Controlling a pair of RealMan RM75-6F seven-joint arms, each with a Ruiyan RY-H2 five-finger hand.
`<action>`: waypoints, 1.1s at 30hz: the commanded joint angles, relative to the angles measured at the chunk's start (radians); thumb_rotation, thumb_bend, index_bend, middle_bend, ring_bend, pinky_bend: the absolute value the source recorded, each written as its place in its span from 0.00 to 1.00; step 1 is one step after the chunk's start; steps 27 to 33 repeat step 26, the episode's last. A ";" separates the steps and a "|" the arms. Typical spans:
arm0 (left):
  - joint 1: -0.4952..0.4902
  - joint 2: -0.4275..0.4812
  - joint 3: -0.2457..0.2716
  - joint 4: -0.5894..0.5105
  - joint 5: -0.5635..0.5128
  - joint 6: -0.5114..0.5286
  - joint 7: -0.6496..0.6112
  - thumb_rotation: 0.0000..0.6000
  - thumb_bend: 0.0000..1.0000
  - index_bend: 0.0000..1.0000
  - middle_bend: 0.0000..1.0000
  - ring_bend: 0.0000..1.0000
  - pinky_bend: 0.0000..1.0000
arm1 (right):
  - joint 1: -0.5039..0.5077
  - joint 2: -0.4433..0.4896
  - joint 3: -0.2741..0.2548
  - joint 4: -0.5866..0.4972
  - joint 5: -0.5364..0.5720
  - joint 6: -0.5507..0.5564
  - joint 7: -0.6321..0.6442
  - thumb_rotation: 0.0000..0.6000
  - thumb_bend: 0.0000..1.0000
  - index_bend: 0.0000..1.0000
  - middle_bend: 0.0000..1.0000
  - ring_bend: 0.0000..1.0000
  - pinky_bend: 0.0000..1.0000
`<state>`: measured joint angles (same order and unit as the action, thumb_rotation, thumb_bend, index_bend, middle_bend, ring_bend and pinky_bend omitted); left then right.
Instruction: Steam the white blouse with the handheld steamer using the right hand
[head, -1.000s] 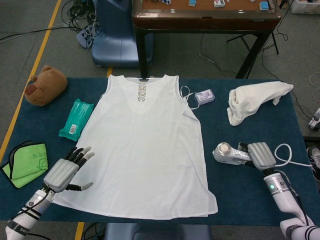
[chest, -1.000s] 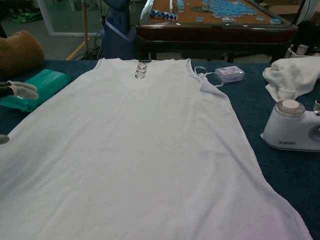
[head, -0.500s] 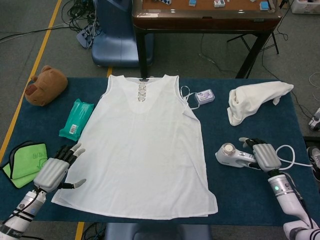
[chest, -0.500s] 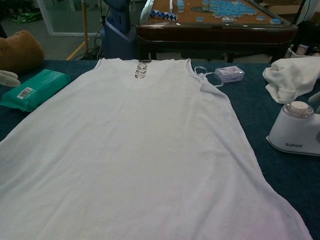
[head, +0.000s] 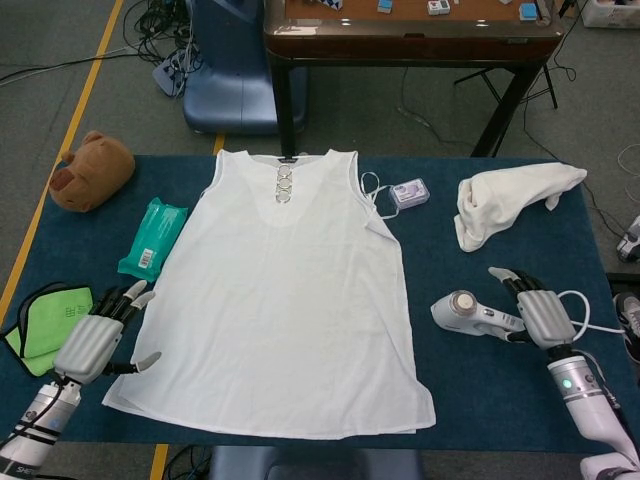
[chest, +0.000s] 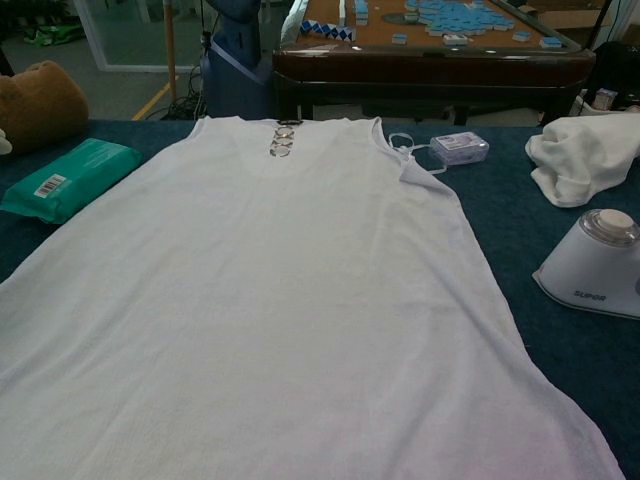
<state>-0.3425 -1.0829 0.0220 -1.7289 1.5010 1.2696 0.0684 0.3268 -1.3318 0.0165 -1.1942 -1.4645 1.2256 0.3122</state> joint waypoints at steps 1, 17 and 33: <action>0.016 -0.007 -0.013 0.013 -0.014 0.026 -0.020 0.47 0.17 0.02 0.00 0.00 0.00 | -0.016 0.060 0.001 -0.081 -0.018 0.034 -0.003 1.00 0.03 0.03 0.18 0.12 0.18; 0.180 -0.084 -0.063 0.118 -0.097 0.258 -0.065 1.00 0.17 0.03 0.00 0.00 0.00 | -0.152 0.194 0.013 -0.341 0.004 0.225 -0.225 1.00 0.15 0.23 0.32 0.19 0.18; 0.215 -0.107 -0.057 0.120 -0.062 0.294 -0.040 1.00 0.17 0.03 0.00 0.00 0.00 | -0.186 0.192 0.011 -0.350 -0.005 0.247 -0.229 1.00 0.15 0.24 0.33 0.19 0.18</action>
